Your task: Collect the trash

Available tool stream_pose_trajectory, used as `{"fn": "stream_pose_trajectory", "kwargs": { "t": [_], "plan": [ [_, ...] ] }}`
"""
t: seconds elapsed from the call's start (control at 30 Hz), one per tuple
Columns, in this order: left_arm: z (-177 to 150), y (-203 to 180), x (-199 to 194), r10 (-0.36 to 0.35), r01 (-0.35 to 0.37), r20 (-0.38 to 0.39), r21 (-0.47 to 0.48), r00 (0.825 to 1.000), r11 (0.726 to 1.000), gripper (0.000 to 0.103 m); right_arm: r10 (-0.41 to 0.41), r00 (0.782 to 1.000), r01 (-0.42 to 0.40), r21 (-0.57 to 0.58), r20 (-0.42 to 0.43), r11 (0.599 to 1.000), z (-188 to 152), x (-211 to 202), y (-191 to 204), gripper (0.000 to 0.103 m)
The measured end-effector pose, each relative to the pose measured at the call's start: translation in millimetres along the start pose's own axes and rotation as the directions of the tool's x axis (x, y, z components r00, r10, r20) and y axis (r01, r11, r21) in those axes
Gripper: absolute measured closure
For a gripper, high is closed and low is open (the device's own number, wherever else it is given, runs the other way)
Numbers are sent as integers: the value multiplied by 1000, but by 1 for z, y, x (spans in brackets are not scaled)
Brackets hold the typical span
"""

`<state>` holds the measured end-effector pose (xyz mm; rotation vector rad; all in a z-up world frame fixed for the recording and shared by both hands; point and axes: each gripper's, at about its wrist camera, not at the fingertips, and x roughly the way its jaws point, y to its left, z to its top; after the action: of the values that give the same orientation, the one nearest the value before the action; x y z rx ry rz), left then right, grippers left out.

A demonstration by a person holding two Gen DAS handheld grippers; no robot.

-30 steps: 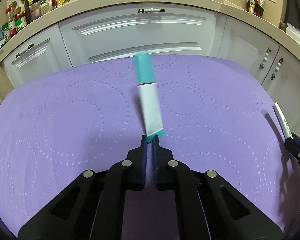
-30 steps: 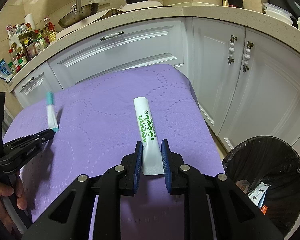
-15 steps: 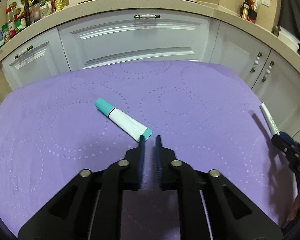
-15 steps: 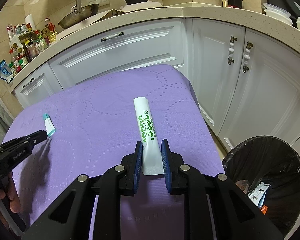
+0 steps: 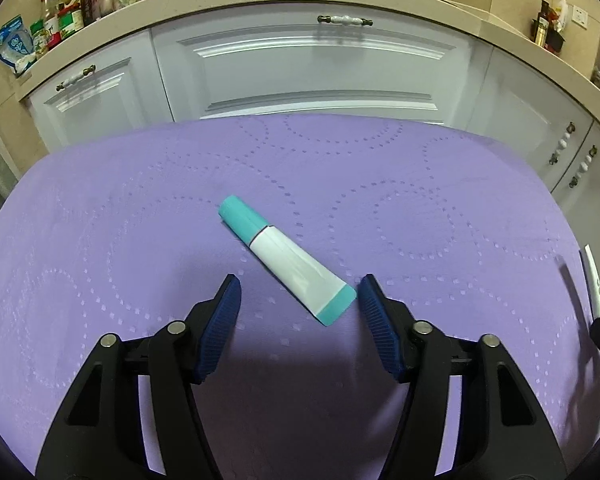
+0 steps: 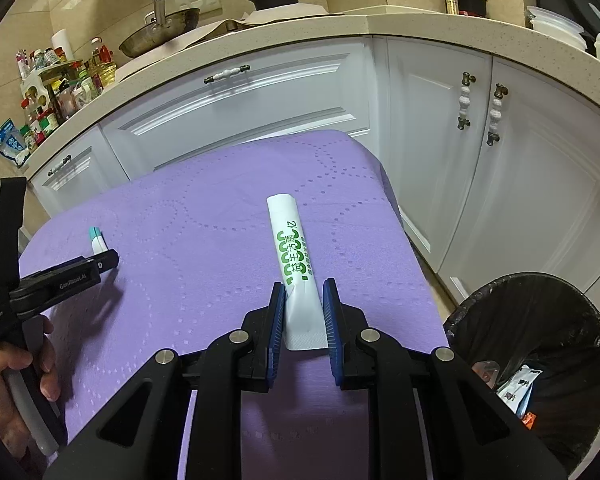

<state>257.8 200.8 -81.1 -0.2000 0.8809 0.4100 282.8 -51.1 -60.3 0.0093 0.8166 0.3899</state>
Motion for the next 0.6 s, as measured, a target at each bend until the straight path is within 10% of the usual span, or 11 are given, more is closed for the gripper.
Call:
{"fn": "stream_pose_trajectory", "kwargs": {
  "t": [0.17, 0.6],
  "plan": [
    [-2, 4, -4, -15, 15, 6, 7, 1000, 1000, 74, 0, 1000, 0, -4, -4, 1000, -1, 1, 1, 83],
    [-10, 16, -12, -67, 67, 10, 34, 998, 997, 78, 3, 1000, -3, -9, -9, 1000, -1, 2, 0, 83]
  ]
}}
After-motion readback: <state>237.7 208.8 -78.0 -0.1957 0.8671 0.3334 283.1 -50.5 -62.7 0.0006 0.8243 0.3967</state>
